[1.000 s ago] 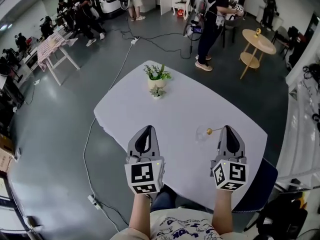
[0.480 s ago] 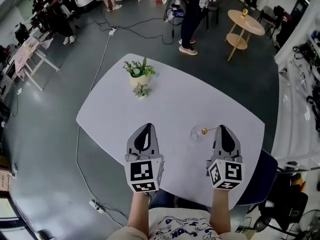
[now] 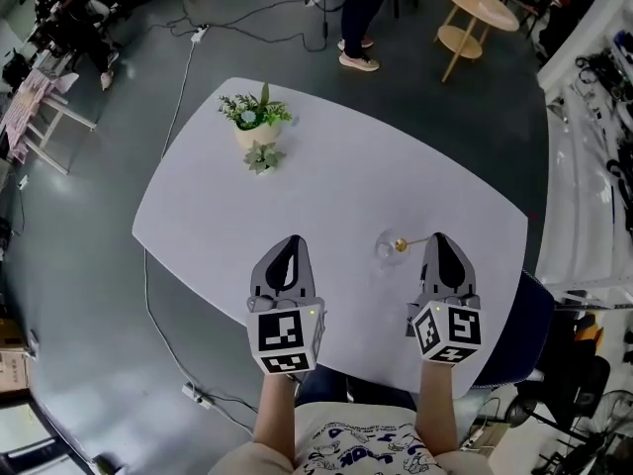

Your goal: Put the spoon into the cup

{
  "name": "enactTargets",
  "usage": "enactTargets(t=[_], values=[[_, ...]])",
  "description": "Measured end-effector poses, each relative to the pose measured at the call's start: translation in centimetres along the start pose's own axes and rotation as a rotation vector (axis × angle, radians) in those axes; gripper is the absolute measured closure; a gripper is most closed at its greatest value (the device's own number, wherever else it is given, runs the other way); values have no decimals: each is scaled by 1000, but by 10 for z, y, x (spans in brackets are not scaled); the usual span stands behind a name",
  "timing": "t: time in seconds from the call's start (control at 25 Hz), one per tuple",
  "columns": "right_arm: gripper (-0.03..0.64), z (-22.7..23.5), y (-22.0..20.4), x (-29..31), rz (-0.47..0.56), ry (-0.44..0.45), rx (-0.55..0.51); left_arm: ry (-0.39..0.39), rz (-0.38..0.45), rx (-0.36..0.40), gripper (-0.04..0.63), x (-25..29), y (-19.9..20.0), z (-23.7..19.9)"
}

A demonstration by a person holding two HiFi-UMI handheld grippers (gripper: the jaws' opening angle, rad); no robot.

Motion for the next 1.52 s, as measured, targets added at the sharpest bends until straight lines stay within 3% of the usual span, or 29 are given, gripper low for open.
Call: enactTargets(t=[1.0, 1.52], values=[[598, 30, -67, 46, -143, 51, 115, 12, -139, -23, 583, 45, -53, 24], [598, 25, -94, 67, -208, 83, 132, 41, -166, -43, 583, 54, -68, 14]])
Point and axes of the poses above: the fingertips, and each gripper's own axes: x forward along the fingers, z to its right, y out of its top, the point moved 8 cm from there along -x, backward along the fingers, and after that the axes turned 2 degrees about -z, right-handed, at the moved point
